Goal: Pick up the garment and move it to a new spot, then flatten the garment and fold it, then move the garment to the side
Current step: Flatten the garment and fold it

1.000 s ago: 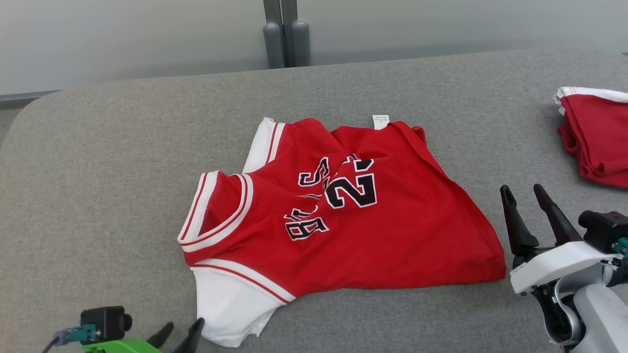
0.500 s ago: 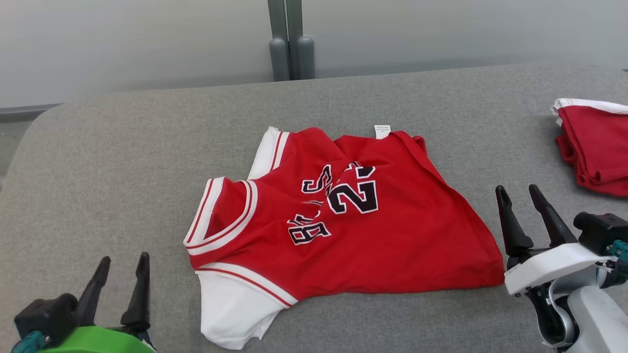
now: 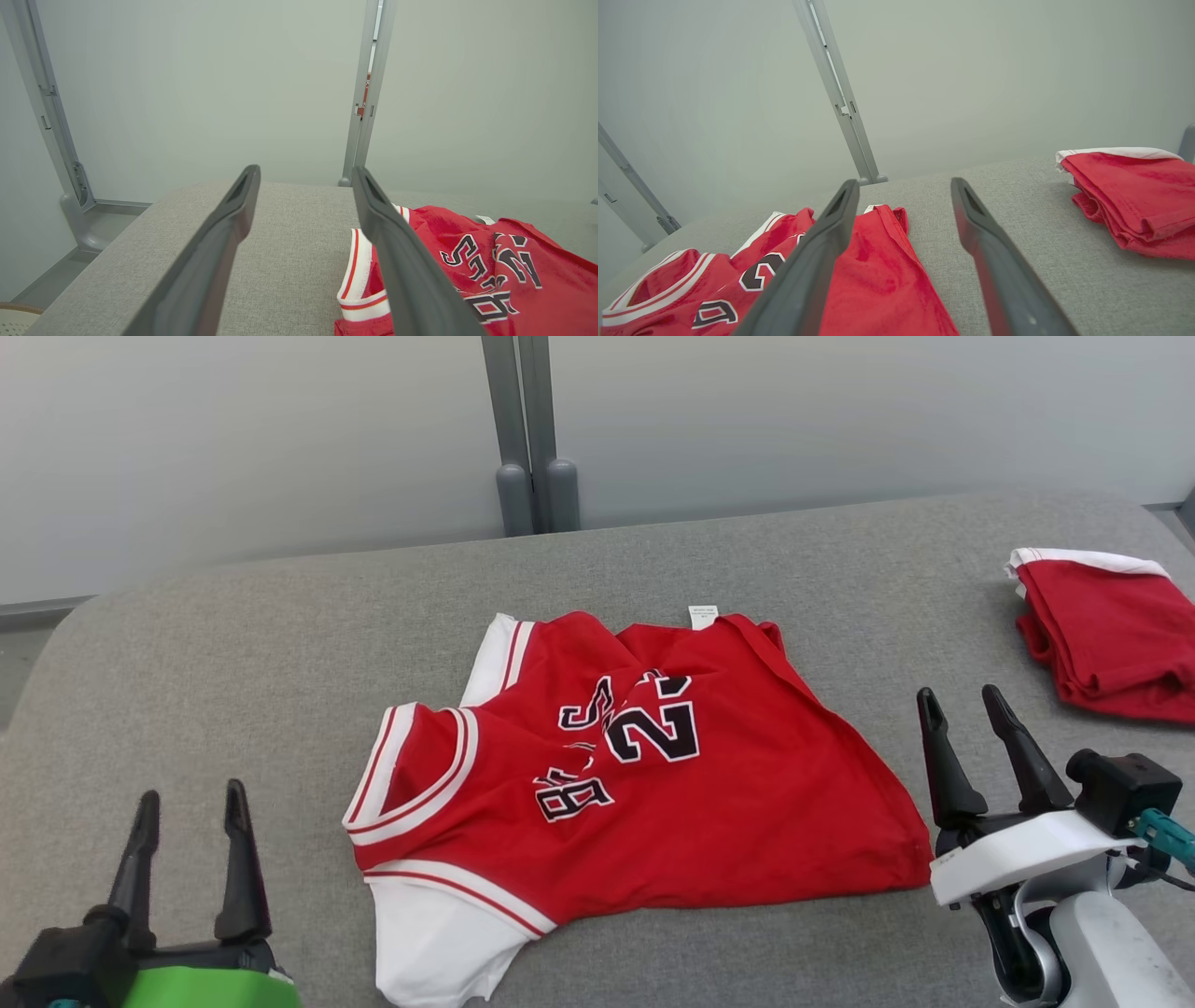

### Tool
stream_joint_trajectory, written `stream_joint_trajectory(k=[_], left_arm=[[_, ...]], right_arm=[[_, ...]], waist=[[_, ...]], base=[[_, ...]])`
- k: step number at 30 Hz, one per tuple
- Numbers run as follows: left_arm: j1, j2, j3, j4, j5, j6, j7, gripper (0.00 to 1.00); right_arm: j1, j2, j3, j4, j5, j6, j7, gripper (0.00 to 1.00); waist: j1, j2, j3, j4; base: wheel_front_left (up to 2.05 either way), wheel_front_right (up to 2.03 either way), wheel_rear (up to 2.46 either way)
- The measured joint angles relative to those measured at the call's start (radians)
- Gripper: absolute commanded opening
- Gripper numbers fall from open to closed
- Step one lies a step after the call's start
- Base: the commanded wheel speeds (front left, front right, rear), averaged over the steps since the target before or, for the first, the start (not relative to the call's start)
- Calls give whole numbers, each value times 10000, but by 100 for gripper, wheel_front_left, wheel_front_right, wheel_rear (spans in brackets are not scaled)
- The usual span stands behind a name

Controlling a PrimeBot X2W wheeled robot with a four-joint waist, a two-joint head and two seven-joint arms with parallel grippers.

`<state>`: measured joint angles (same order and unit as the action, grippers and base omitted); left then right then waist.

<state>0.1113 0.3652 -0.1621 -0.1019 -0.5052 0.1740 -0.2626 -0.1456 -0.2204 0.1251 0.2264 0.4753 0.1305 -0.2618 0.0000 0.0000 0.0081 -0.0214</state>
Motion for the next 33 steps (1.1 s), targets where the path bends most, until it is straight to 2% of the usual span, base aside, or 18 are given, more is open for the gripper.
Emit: stream_joint_trajectory(k=[11, 25, 28, 31, 33], left_arm=[[38, -656, 341, 825, 777, -759, -15, 100], [-56, -1026, 633, 1131, 1308, -1225, -15, 100], [-53, -1045, 646, 1174, 1290, -1360, -15, 100], [-12, -1034, 600, 861, 984, -1760, 12, 100], [207, -826, 493, 721, 731, -1985, 671, 100]], right_arm=[[122, 205, -190, -82, -535, 0, 0, 100], [160, 125, -155, -165, -644, 0, 0, 100], [169, -138, -506, -128, -639, 2, 0, 100], [348, -782, -453, -21, -395, 0, 198, 100], [589, -1235, -123, -61, 261, 0, 717, 100]], waist=[[0, 0, -61, 115], [0, 0, 173, 115], [0, 0, 203, 139], [0, 0, 193, 169], [0, 0, 206, 184]], base=[[0, 0, 0], [0, 0, 0], [0, 0, 0], [0, 0, 0], [0, 0, 0]])
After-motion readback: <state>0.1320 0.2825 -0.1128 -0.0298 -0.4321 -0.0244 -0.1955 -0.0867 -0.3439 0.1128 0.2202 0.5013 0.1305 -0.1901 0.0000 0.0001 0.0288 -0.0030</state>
